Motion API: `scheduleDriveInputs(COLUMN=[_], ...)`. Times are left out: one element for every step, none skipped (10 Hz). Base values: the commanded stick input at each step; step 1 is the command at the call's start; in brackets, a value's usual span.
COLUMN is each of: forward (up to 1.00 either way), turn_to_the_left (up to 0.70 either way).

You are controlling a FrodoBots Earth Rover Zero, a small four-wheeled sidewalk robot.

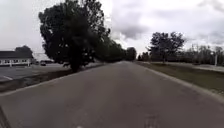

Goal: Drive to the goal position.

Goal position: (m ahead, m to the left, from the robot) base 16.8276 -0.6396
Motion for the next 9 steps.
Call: scheduleDriveInputs(forward=[1.00,1.00,1.00,1.00,1.00,1.00,1.00,1.00,1.00], turn_to_the_left=[-0.14,-0.14,-0.14,-0.14,-0.14,-0.14,-0.14,-0.13,-0.09])
